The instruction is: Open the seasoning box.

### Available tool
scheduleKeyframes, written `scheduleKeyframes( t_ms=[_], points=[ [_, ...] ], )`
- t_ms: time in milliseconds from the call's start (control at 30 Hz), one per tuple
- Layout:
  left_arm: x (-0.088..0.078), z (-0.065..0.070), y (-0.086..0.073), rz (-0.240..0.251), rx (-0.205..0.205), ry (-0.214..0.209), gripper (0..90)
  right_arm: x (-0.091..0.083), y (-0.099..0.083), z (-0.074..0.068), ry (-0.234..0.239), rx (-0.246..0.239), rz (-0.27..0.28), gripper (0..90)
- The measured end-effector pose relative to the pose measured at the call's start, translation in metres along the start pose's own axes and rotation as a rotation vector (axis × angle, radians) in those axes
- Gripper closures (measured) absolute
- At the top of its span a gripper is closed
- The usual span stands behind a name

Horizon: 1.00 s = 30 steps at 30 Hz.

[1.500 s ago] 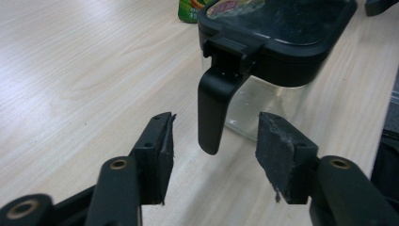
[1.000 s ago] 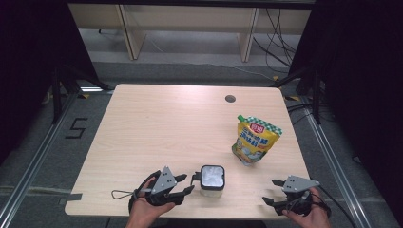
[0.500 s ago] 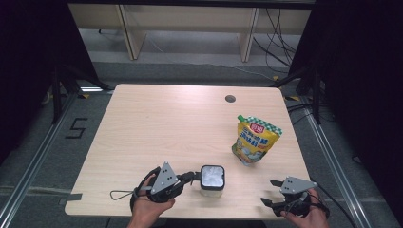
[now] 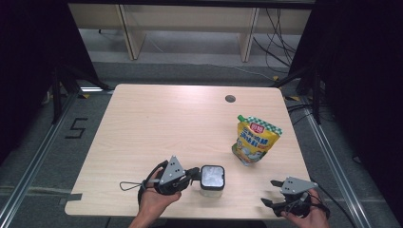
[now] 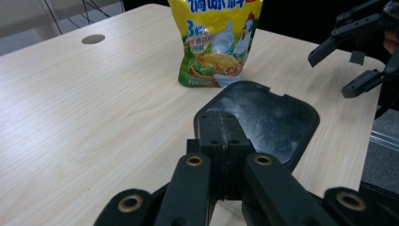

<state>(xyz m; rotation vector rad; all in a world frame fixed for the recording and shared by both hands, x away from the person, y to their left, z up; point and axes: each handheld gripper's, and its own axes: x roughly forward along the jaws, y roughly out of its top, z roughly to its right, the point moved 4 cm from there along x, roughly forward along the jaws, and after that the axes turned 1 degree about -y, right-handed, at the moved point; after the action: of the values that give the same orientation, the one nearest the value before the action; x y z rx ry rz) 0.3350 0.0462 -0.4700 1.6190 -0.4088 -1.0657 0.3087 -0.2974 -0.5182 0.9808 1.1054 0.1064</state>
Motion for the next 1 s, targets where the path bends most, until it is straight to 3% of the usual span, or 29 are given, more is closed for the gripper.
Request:
scheduleKeyframes(
  t_ms=[133,167,300,367,400,500,633,733,800,833,867,900,1000],
  points=[
    [0.002,-0.003,-0.004,-0.004,-0.016,-0.017,89.2,0.0,0.0,0.001,-0.003,-0.013,0.001,28.1],
    [0.003,-0.005,-0.003,-0.002,0.003,-0.02,89.2,0.0,0.0,0.001,-0.003,-0.013,0.002,28.1],
    [0.003,-0.004,-0.003,-0.005,0.008,-0.004,89.2,-0.001,-0.002,0.0,-0.001,0.005,-0.011,28.1],
    [0.003,-0.005,-0.004,-0.002,0.017,-0.016,89.2,-0.001,-0.001,0.001,-0.007,-0.011,-0.005,28.1],
    [0.003,-0.005,-0.005,0.004,-0.005,-0.02,89.1,-0.001,-0.001,0.001,-0.007,-0.011,-0.004,28.1],
    [0.003,-0.006,-0.005,0.026,-0.018,-0.026,89.1,-0.001,-0.002,-0.001,-0.003,0.005,-0.01,28.1],
    [0.002,-0.008,-0.007,0.022,-0.027,-0.033,89.1,-0.002,-0.001,-0.001,0.003,-0.04,0.006,33.8],
    [0.002,-0.008,-0.008,0.027,-0.029,-0.04,89.0,-0.002,0.0,-0.003,0.011,-0.037,0.008,34.8],
    [0.002,-0.007,-0.008,0.027,-0.043,-0.034,89.1,-0.003,0.001,-0.004,0.015,-0.048,0.02,37.0],
    [0.002,-0.008,-0.008,0.028,-0.021,-0.038,89.1,-0.004,0.002,-0.004,0.014,-0.038,0.027,38.8],
    [0.002,-0.007,-0.008,0.035,-0.052,-0.036,89.1,-0.006,0.004,-0.004,0.017,-0.035,0.055,41.2],
    [0.002,-0.007,-0.008,0.042,-0.051,-0.036,89.1,-0.006,0.004,-0.004,0.017,-0.035,0.055,41.2],
    [0.002,-0.008,-0.009,0.042,-0.055,-0.043,89.1,-0.01,0.011,-0.005,0.029,-0.025,0.124,44.2]
  ],
)
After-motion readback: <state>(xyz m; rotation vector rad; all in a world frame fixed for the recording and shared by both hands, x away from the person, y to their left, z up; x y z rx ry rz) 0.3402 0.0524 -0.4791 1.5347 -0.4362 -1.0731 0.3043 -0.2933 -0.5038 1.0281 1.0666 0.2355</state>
